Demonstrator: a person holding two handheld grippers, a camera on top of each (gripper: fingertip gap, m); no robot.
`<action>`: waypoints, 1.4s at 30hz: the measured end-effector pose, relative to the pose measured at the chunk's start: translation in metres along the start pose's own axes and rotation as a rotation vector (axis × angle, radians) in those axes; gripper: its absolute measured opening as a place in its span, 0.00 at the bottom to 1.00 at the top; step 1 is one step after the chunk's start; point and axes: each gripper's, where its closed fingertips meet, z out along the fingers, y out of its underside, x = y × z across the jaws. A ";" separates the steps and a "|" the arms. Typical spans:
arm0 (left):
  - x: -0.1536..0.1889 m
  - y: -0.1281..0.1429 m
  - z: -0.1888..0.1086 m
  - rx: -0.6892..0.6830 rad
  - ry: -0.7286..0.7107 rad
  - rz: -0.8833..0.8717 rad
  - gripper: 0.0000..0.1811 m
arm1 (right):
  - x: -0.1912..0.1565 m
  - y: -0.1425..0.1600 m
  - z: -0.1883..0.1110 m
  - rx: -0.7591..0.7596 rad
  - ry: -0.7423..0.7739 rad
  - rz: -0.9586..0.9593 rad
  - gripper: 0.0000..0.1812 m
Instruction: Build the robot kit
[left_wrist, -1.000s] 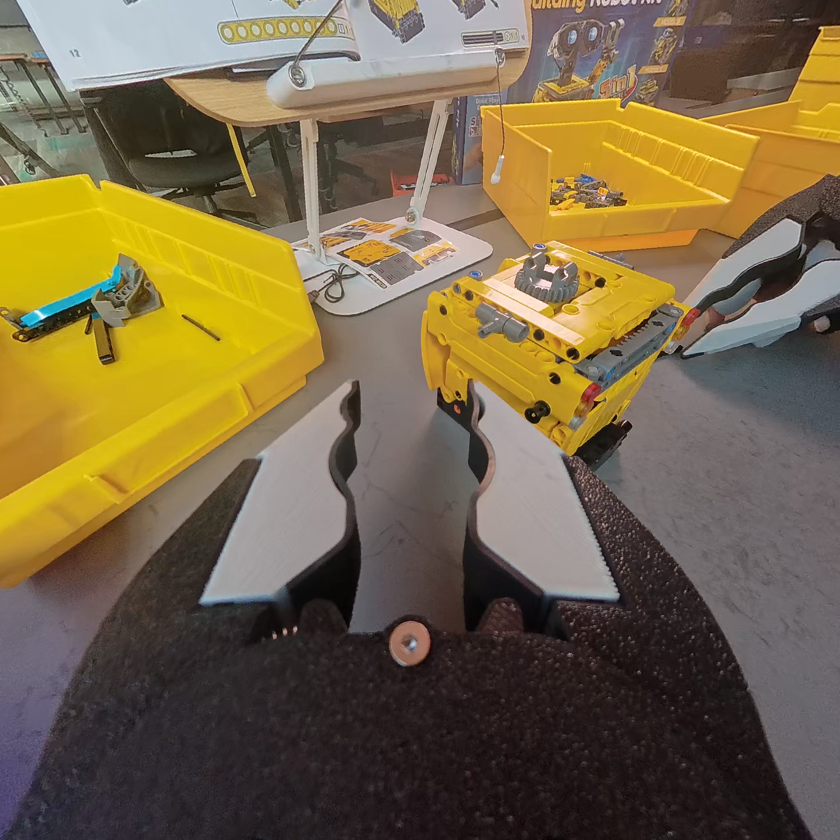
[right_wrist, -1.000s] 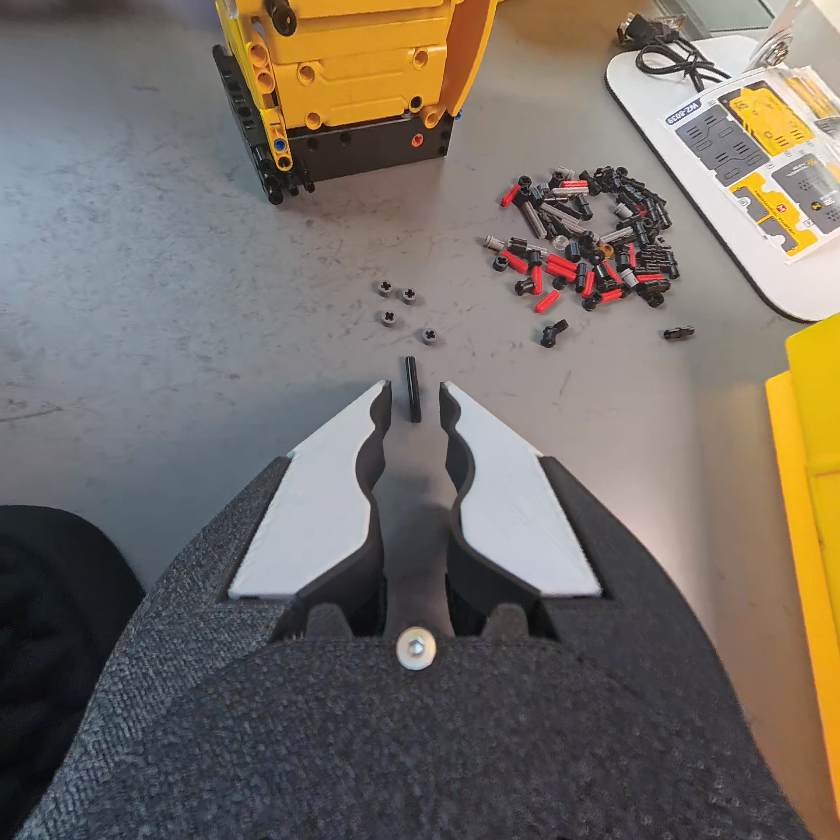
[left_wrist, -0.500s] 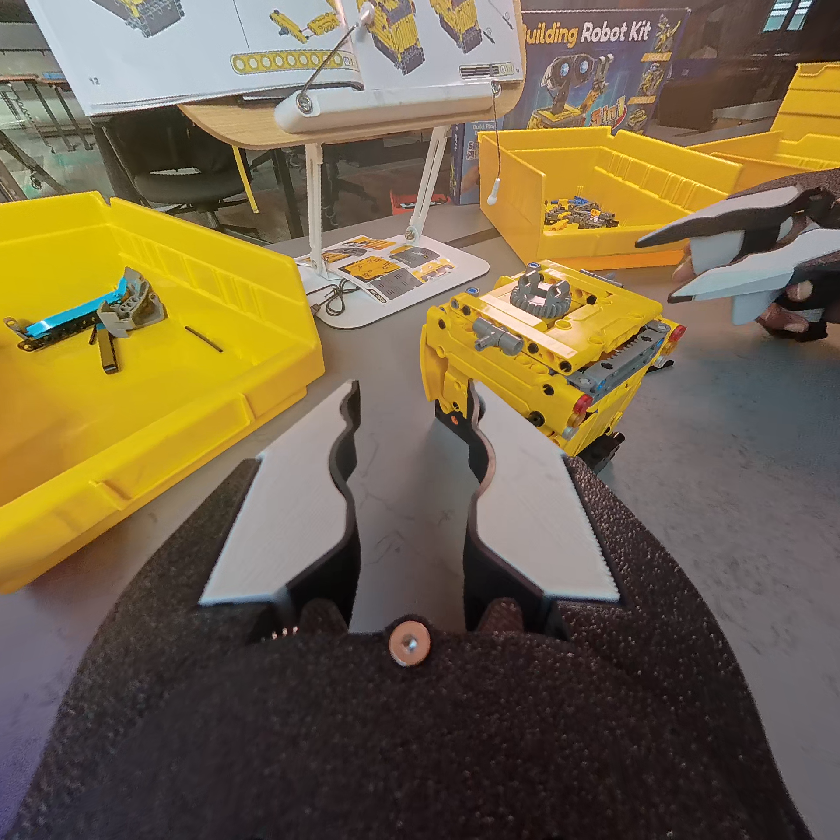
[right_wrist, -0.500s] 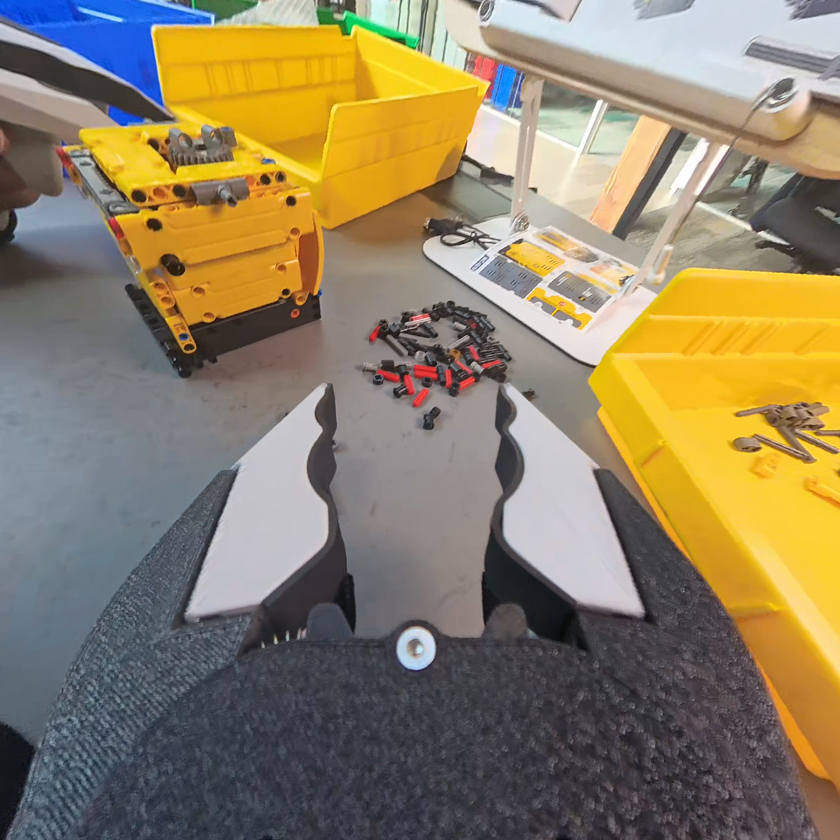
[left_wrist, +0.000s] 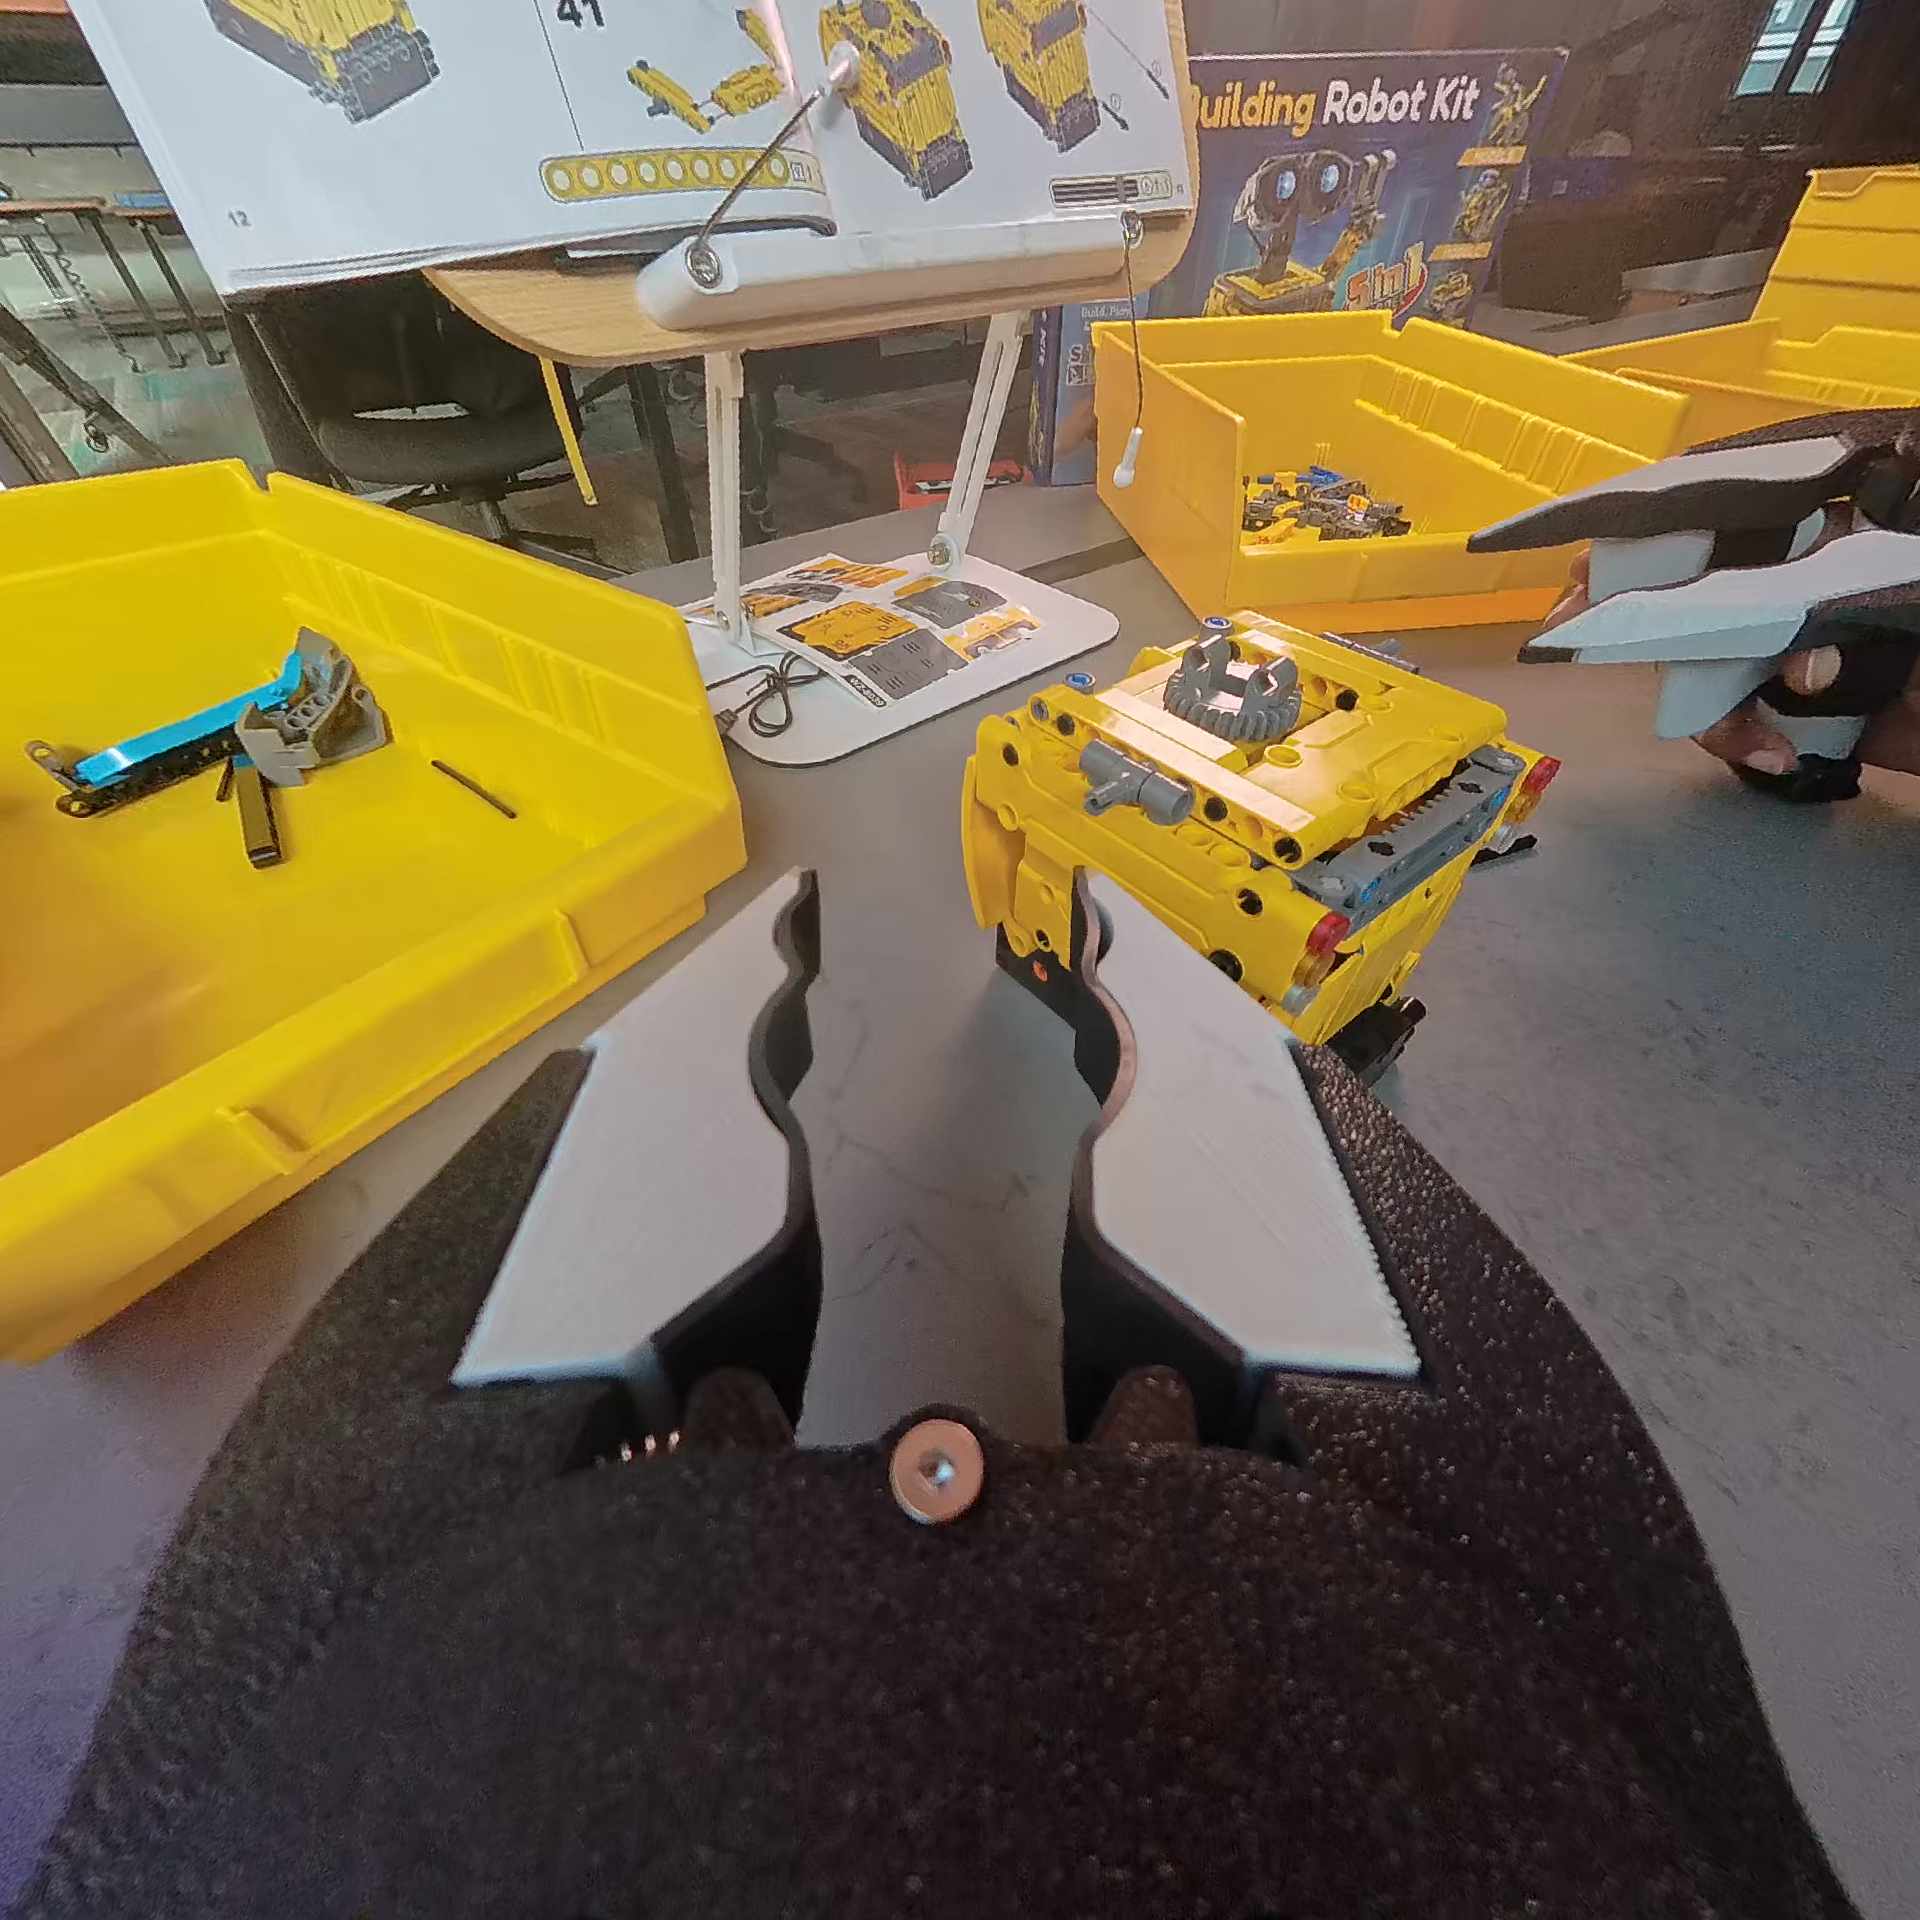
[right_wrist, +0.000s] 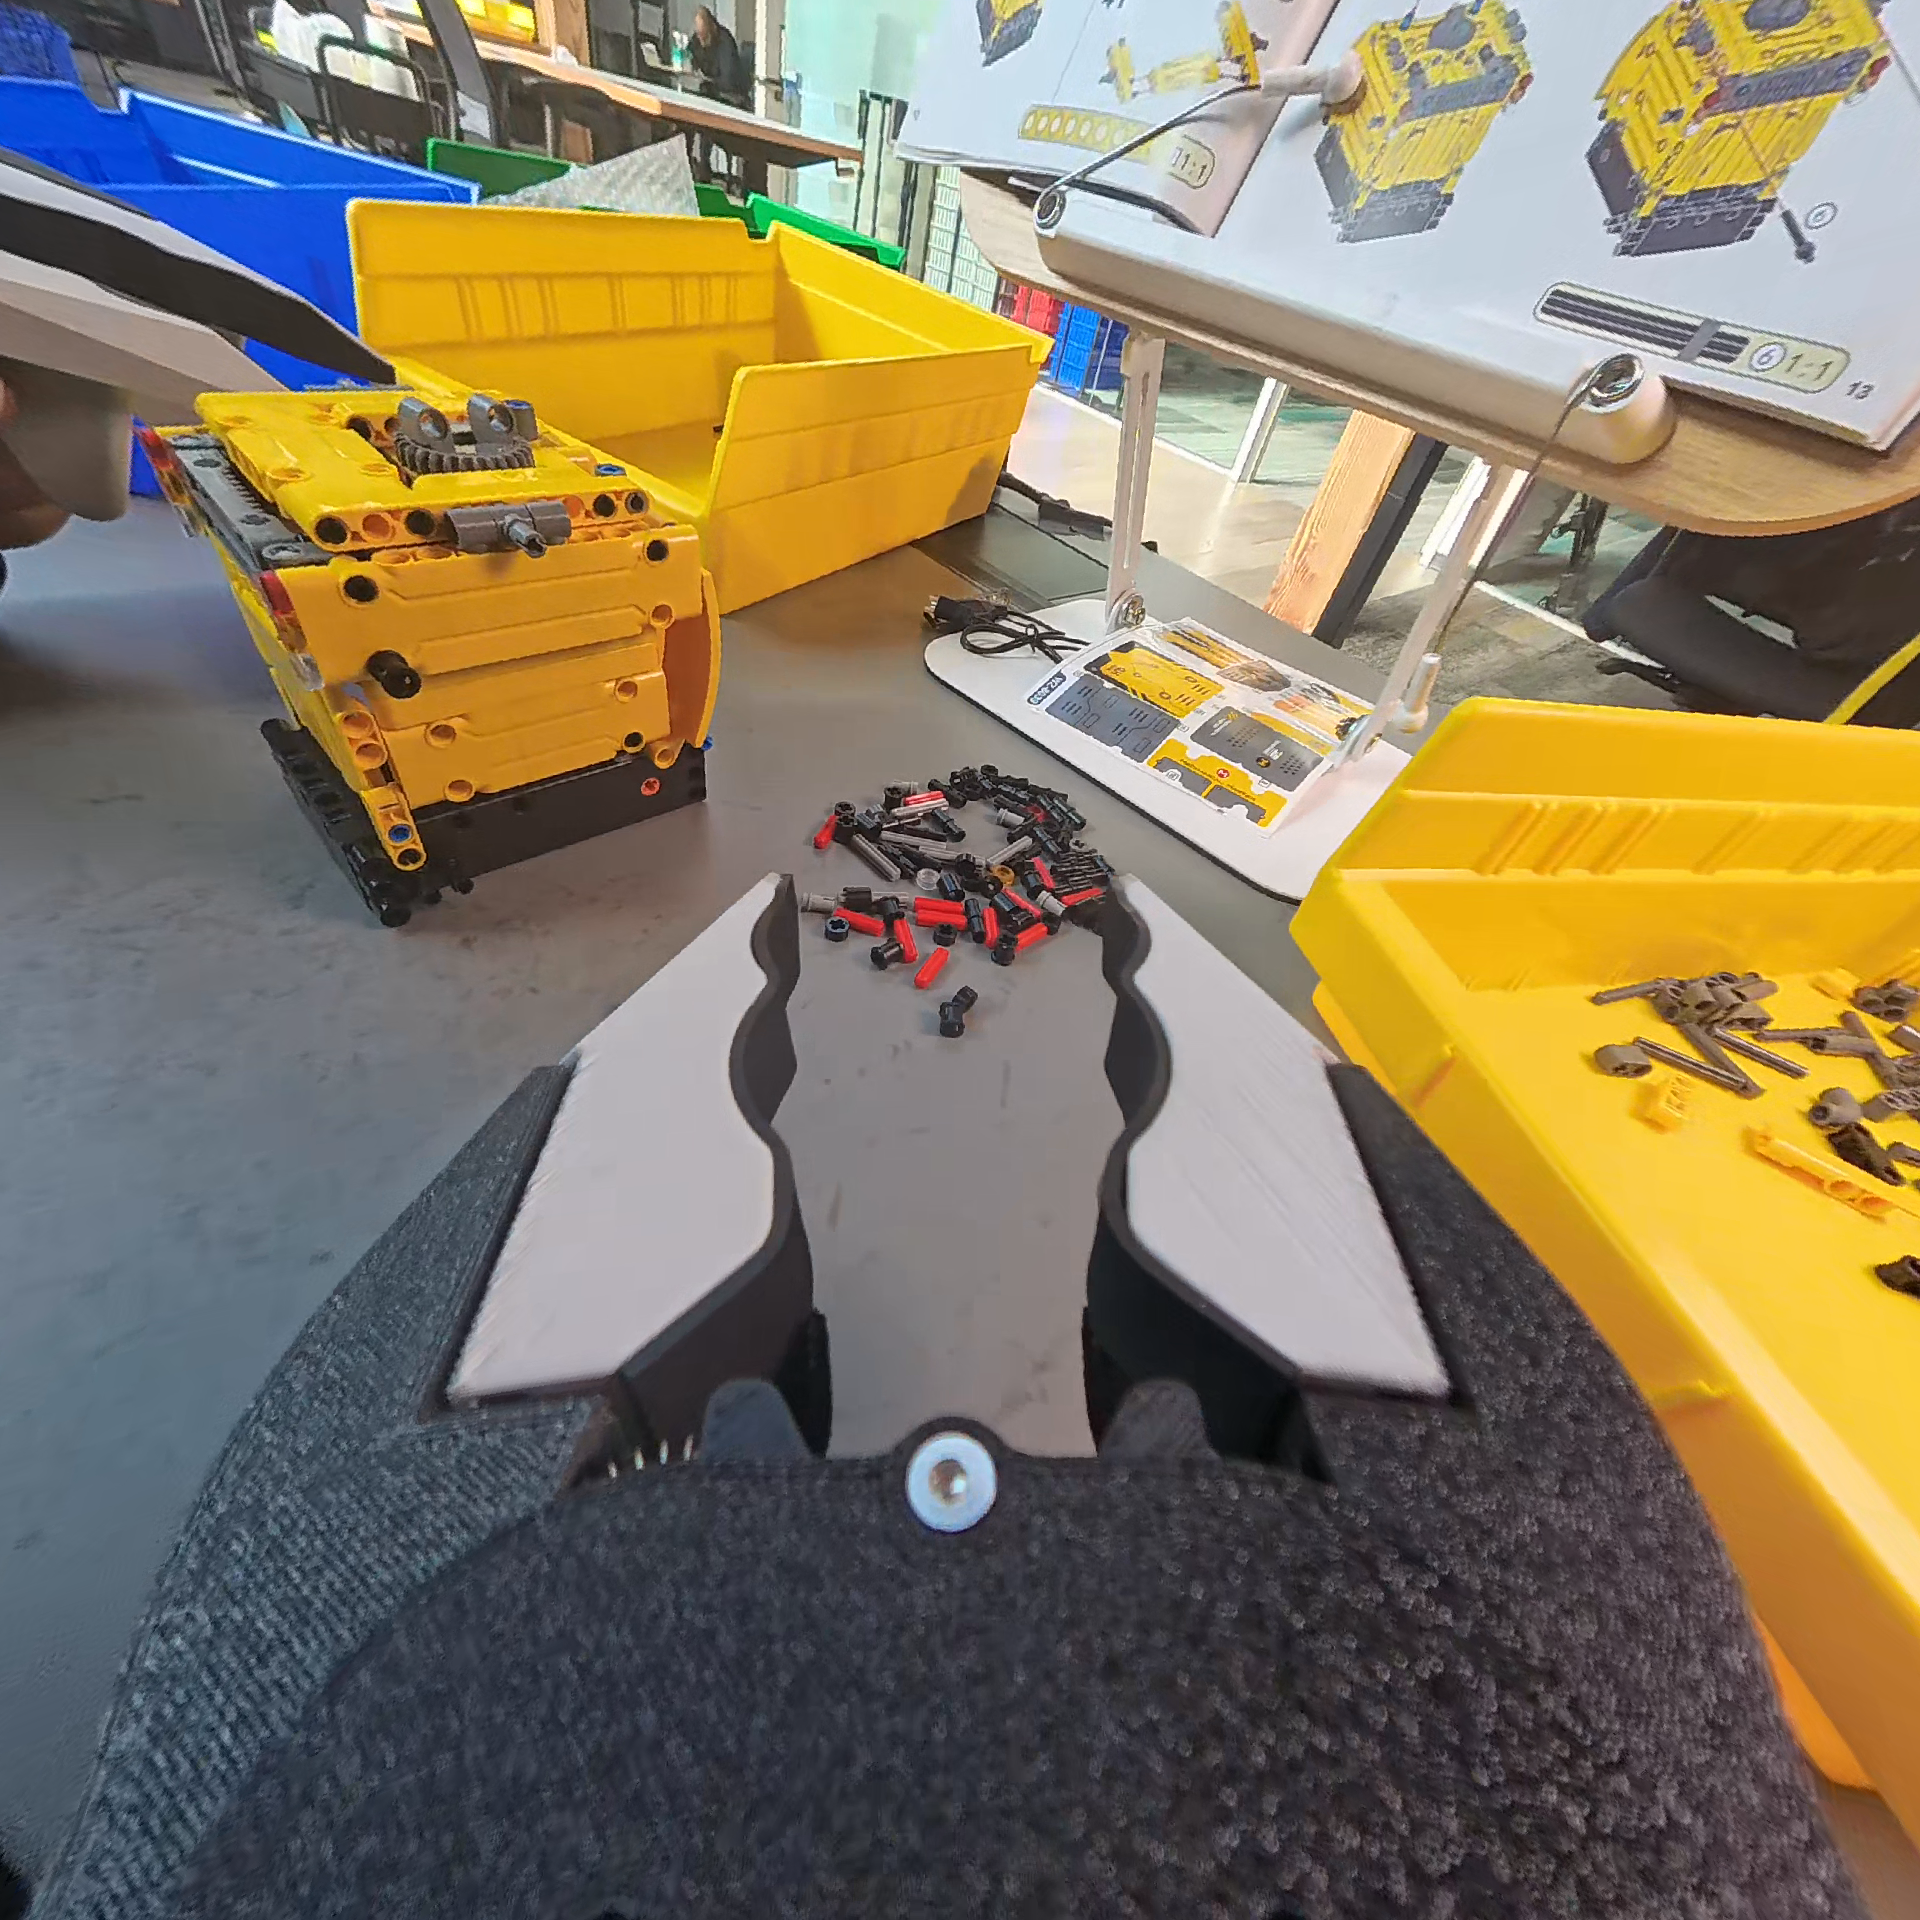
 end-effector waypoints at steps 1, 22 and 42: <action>0.000 0.000 0.000 0.002 -0.002 0.002 0.26 | 0.002 -0.002 -0.001 0.011 0.011 0.006 0.32; -0.001 -0.004 -0.002 0.019 -0.007 0.014 0.27 | 0.015 -0.008 -0.002 0.053 0.125 0.011 0.34; -0.001 -0.001 -0.001 0.008 -0.005 0.012 0.27 | -0.031 0.057 -0.007 -0.375 -0.252 -0.080 0.27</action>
